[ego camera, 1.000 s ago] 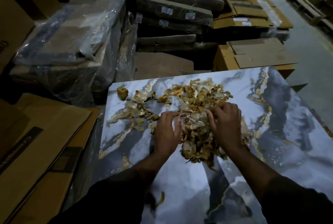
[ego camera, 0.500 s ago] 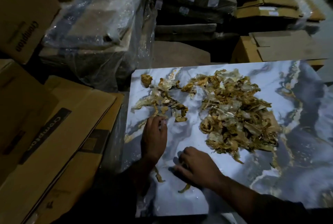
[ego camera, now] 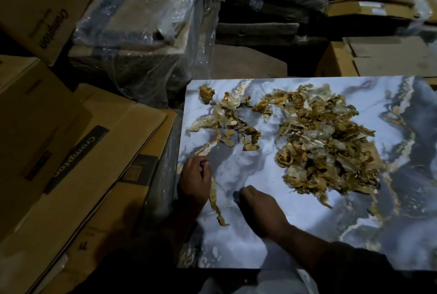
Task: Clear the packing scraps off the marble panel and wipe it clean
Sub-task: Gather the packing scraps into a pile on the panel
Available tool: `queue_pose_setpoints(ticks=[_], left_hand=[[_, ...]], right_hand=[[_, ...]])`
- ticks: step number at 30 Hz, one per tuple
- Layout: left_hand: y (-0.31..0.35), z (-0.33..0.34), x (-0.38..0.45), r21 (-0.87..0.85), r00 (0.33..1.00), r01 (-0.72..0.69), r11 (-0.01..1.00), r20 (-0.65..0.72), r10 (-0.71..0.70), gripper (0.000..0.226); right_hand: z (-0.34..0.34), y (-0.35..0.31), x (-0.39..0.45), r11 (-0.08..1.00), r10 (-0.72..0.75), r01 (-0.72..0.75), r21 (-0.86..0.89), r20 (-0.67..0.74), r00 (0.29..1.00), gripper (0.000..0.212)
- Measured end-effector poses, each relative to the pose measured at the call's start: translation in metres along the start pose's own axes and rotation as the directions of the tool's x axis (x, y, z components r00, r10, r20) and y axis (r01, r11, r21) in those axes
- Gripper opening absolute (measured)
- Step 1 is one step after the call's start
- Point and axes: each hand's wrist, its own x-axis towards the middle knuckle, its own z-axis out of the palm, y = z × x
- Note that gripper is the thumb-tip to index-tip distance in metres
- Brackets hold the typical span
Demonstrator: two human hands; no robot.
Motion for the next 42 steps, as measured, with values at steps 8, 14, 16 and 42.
queue_pose_setpoints(ticks=[8, 14, 16, 42], left_hand=[[0.006, -0.007, 0.007, -0.062, 0.998, 0.017, 0.998, -0.054, -0.020, 0.030], [0.004, -0.004, 0.003, -0.046, 0.992, -0.090, 0.995, -0.096, 0.085, 0.030], [0.008, 0.000, 0.003, -0.040, 0.991, -0.097, 0.995, -0.095, 0.093, 0.028], [0.064, 0.051, 0.134, -0.098, 0.990, 0.050, 0.994, -0.127, -0.063, 0.028]], right_hand=[[0.012, -0.043, 0.032, 0.954, -0.291, 0.296, -0.041, 0.091, 0.952, 0.032], [0.008, -0.019, 0.033, 0.988, -0.150, 0.150, 0.019, 0.003, 0.989, 0.011], [-0.011, -0.009, 0.035, 0.996, -0.006, 0.009, 0.089, -0.036, 0.999, 0.011], [-0.059, 0.055, 0.162, 0.977, 0.199, -0.212, -0.007, -0.311, 0.929, 0.033]])
